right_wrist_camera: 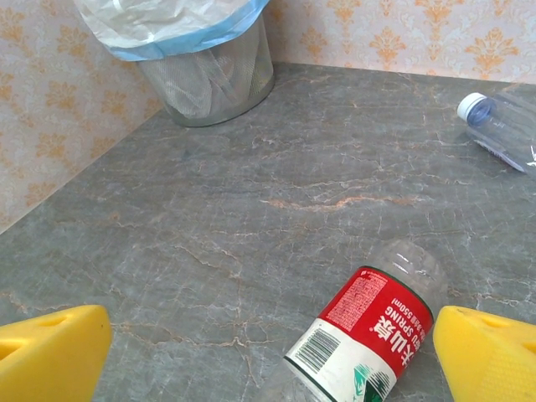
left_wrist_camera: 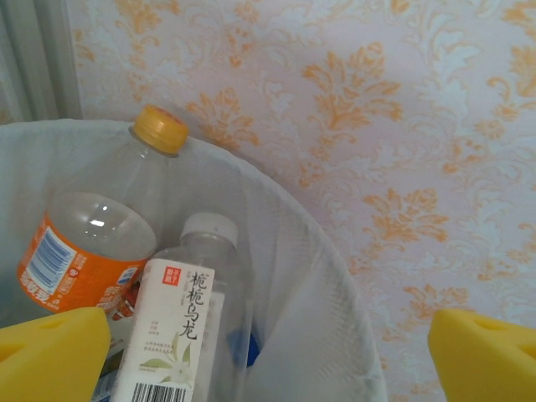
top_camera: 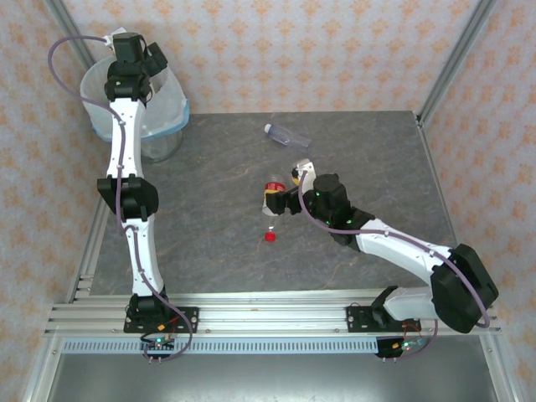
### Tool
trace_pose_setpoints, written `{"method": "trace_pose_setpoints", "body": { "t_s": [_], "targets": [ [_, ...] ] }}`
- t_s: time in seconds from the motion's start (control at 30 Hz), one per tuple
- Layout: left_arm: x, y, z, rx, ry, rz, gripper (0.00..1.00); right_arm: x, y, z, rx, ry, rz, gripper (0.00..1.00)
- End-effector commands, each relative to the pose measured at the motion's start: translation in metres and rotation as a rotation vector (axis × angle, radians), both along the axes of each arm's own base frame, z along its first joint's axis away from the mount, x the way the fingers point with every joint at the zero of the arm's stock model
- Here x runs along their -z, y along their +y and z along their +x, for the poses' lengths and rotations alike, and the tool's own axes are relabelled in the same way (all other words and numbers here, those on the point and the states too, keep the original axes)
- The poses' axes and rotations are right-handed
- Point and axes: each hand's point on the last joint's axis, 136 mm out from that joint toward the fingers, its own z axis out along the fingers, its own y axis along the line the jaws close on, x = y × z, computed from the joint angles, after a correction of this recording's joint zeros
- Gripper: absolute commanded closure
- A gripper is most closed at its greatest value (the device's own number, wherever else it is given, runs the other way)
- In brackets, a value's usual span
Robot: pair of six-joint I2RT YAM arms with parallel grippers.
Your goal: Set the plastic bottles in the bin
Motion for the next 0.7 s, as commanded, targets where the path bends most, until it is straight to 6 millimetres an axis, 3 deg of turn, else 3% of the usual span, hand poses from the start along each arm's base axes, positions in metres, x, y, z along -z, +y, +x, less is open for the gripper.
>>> {"method": "trace_pose_setpoints", "body": {
  "t_s": [0.0, 0.47, 0.67],
  "targets": [
    [-0.048, -0.020, -0.026, 0.079, -0.047, -0.013, 0.00, -0.005, 0.000, 0.005, 0.031, -0.005, 0.010, 0.01],
    [-0.051, -0.082, -0.052, 0.225, 0.042, 0.032, 0.00, -0.002, -0.034, 0.031, 0.285, -0.038, 0.009, 0.01],
    [-0.043, -0.115, -0.061, 0.280, 0.074, 0.042, 0.00, 0.003, -0.035, 0.031, 0.300, -0.020, 0.018, 0.01]
  ]
}}
